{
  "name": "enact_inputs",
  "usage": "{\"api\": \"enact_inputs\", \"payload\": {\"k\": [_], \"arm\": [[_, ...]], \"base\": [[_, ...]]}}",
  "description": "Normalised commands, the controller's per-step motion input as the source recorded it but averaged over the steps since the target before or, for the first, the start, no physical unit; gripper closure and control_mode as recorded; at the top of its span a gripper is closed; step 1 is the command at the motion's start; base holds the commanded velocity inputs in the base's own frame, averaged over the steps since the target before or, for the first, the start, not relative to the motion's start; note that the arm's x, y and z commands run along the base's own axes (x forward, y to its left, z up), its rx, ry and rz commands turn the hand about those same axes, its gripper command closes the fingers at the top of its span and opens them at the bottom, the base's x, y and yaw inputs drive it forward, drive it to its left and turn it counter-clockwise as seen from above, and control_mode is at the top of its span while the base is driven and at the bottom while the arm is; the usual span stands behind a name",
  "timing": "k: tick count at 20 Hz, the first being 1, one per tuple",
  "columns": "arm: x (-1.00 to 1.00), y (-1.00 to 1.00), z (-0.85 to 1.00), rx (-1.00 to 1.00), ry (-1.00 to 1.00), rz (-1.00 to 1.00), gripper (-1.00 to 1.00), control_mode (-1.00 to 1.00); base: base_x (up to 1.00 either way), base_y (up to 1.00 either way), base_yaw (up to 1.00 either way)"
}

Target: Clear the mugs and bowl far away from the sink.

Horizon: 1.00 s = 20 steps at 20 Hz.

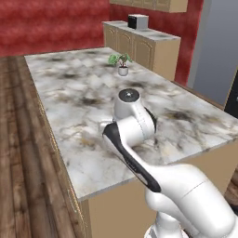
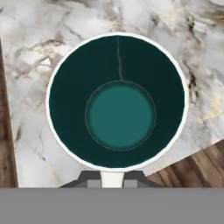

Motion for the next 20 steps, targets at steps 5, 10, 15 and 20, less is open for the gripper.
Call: {"api": "enact_inputs", "payload": {"k": [5, 10, 15, 20], "arm": [[0.89, 0.00, -0.68, 0.00, 0.31, 0.36, 1.00, -1.00], [0.82, 0.02, -0.76, 0.00, 0.23, 0.32, 1.00, -1.00], [0.46, 0.02, -0.60, 0.00, 0.11, 0.23, 1.00, -1.00], [0.24, 0.04, -0.52, -0.02, 0.06, 0.18, 1.00, -1.00]], "base": [[0.00, 0.00, 0.00], [0.00, 0.00, 0.00], [0.00, 0.00, 0.00], [0.00, 0.00, 0.00]]}}
